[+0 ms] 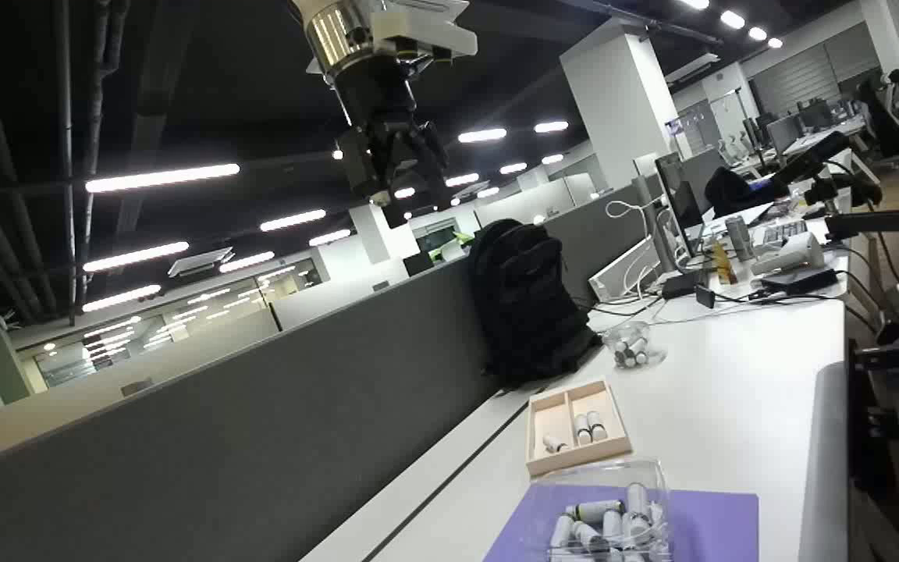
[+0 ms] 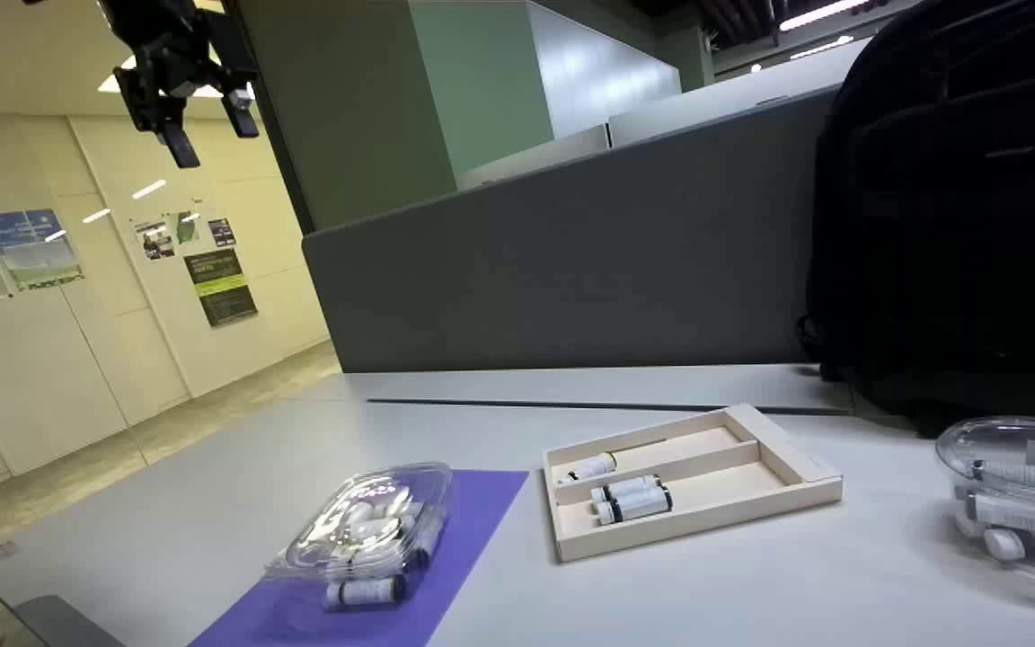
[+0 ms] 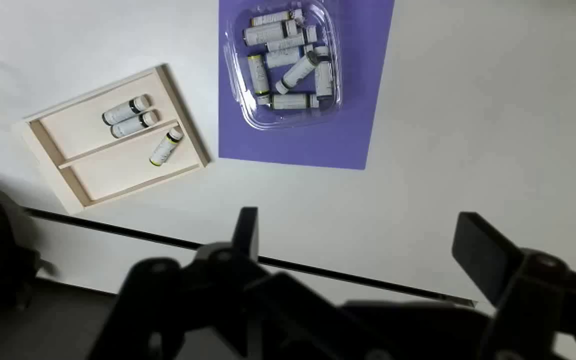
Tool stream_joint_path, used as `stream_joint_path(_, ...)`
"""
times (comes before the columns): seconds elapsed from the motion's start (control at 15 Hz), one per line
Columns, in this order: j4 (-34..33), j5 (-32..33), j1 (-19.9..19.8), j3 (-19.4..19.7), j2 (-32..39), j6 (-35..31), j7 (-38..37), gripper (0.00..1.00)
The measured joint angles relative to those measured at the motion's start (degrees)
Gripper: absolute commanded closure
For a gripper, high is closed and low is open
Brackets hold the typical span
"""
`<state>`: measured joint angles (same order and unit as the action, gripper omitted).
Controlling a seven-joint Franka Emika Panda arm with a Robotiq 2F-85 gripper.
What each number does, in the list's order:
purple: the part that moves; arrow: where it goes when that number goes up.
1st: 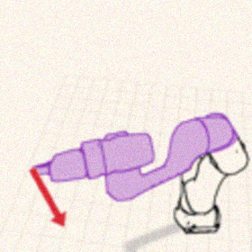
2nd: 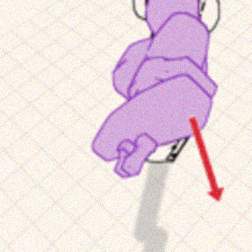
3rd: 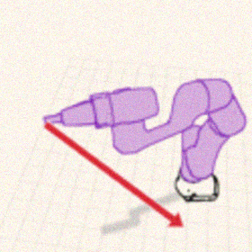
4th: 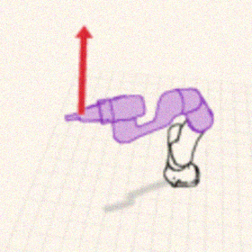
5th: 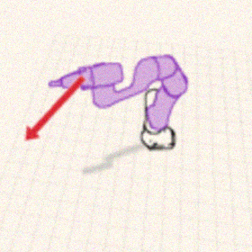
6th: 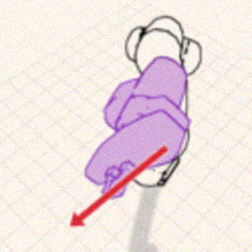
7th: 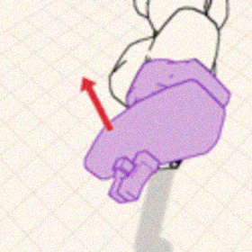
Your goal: Remove the bottle from the tray and put it on the table
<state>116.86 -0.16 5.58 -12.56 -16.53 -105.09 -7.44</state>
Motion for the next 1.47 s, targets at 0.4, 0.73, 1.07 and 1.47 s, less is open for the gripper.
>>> stream_joint_path(0.4,0.0,0.0,0.0,0.0,0.0,-0.1,0.0,0.00)
stream_joint_path(0.73,0.0,0.0,0.0,0.0,0.0,-0.1,0.0,0.00)
stream_joint_path(1.07,1.6,2.5,-0.3,0.3,0.2,-4.8,-1.8,0.00)
stream_joint_path(1.47,9.5,8.1,-3.9,2.8,5.6,-21.6,-7.2,0.00)
